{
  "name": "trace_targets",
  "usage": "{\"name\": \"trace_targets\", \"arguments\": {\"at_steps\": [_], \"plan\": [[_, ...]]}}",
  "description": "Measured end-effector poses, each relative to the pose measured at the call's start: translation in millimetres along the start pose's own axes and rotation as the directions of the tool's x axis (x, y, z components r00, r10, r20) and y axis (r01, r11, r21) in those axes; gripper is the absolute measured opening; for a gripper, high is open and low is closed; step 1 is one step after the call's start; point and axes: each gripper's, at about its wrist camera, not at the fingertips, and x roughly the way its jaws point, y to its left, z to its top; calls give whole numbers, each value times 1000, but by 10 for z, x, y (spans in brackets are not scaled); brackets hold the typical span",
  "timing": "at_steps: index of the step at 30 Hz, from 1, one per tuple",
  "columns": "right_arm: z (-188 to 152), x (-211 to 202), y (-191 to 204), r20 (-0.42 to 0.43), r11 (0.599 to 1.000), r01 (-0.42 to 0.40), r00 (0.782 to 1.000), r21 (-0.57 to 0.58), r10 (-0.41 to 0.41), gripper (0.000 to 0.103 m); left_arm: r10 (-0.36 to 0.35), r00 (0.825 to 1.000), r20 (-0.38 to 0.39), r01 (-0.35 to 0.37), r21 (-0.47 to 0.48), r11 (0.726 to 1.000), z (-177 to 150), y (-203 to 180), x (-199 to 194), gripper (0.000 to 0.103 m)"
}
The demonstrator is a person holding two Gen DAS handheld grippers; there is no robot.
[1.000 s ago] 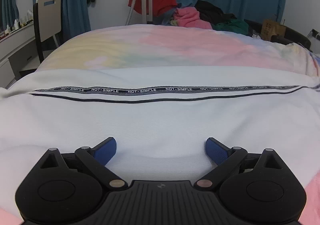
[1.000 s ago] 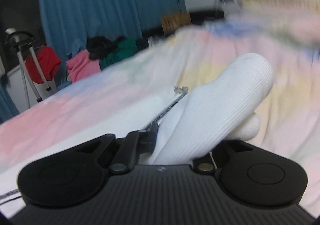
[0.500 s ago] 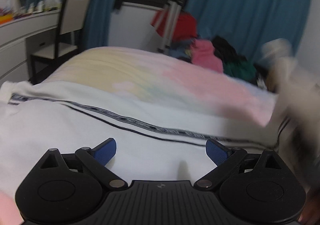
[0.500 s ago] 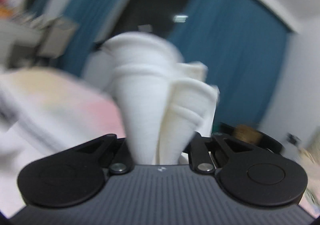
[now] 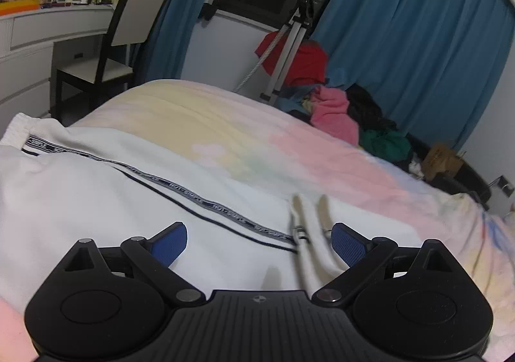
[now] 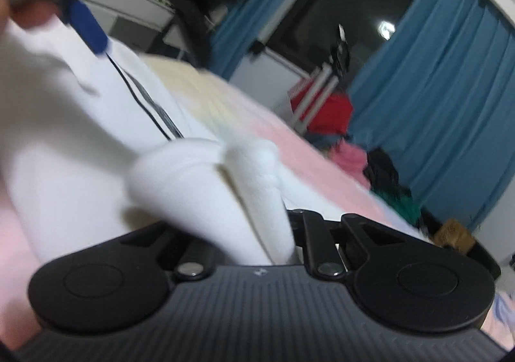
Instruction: Fold clothes
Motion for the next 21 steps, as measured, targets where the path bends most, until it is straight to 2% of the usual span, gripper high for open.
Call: {"name": "trace_targets", "arguments": {"at_steps": [2,4,6,9,14,17,20,21], "plan": [[141,17,189,12,999,-37,999,-10,37,13,-9,1000,1,9,6,1000,-12,-6,5,97],[138,15,278,11,995,-100,995,-10,100,13,-8,1000,-2,8,12,1000,-26,-16,22,97],[124,-5,364,17,992,-122,992,-35,123,13,-8,1000,-5,8,15,1000,-39,-24,36,97],[166,-23,316,25,991,-137,990,-5,137,13,-10,1000,-6,10,19,1000,-59,-20,38,97],[248,-88,159,-39,976,-206,977,65,208,18,-36,999,14,35,36,999,-79,4,-17,94],[322,-205,28,-68,951,-285,953,119,294,33,-50,999,11,50,41,998,-89,-25,-68,93],[383,-572,-16,-79,902,-398,907,166,414,53,-68,998,7,68,61,996,-109,-70,-151,93],[403,-623,-42,-70,886,-427,893,180,445,55,-75,997,5,74,68,995,-116,-88,-179,92]]}}
